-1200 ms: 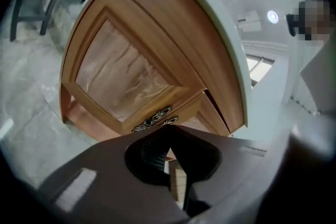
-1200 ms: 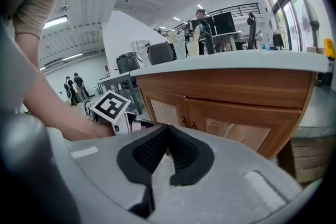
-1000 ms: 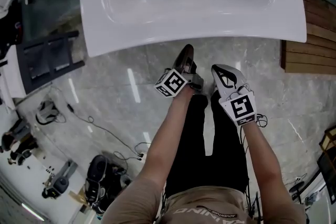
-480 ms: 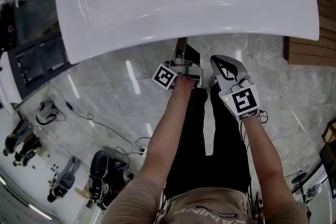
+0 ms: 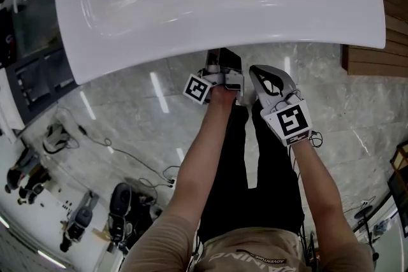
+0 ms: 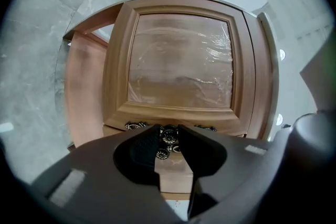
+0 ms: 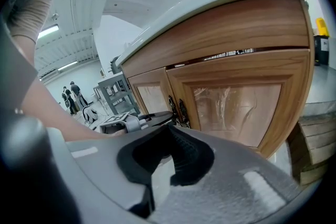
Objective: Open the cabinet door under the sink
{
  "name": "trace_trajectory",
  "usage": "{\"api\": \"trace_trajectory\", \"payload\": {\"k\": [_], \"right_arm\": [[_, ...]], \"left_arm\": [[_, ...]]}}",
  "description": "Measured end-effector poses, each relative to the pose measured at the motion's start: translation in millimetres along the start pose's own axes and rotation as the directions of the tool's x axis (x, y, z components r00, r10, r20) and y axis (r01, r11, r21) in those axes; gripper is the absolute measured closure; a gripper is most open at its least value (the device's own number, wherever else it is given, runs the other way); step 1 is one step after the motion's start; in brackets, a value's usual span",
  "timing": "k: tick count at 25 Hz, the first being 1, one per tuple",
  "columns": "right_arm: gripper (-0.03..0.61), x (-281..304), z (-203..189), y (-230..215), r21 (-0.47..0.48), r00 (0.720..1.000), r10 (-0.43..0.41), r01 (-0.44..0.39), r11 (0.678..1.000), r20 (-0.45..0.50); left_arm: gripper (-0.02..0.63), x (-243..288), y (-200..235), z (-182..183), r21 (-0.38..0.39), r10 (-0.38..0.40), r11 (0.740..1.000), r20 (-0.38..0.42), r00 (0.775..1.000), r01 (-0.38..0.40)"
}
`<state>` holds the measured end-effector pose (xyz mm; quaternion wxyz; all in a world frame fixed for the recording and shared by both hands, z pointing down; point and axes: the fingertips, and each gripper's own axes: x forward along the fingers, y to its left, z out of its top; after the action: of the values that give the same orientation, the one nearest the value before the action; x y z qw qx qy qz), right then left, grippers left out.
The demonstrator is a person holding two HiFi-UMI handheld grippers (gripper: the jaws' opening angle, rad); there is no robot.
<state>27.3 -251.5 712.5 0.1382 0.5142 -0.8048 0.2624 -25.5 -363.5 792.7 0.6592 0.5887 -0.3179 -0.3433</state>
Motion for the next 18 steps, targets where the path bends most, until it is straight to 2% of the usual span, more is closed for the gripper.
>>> {"api": "trace_trajectory", "payload": {"k": [5, 9, 12, 18], "right_arm": [[0.577, -1.4, -4.4, -4.4, 0.0, 1.0, 0.006, -0.006, 1.0, -0.011], [0.577, -5.2, -9.3, -9.1, 0.005, 1.0, 0.004, -0.004, 1.0, -0.025], [0.577, -6.1, -9.9, -12.6, 0.009, 1.0, 0.001, -0.001, 1.0, -0.023], [0.577, -3.3, -9.7, -14.4, 0.014, 1.0, 0.001, -0.001, 1.0, -0.018]], "left_arm": [[0.512, 3.1, -0.6, -2.3, -0.081, -0.051, 0.995, 0.07, 0.996, 0.056], [0.517, 2.1, -0.4, -3.0, -0.122, -0.063, 0.99, 0.106, 0.992, 0.076], [0.518, 2.3, 0.5, -3.8, -0.126, -0.066, 0.989, 0.092, 0.994, 0.077], [0.514, -1.6, 0.4, -1.7, -0.087, -0.041, 0.995, 0.04, 0.998, 0.045]]}}
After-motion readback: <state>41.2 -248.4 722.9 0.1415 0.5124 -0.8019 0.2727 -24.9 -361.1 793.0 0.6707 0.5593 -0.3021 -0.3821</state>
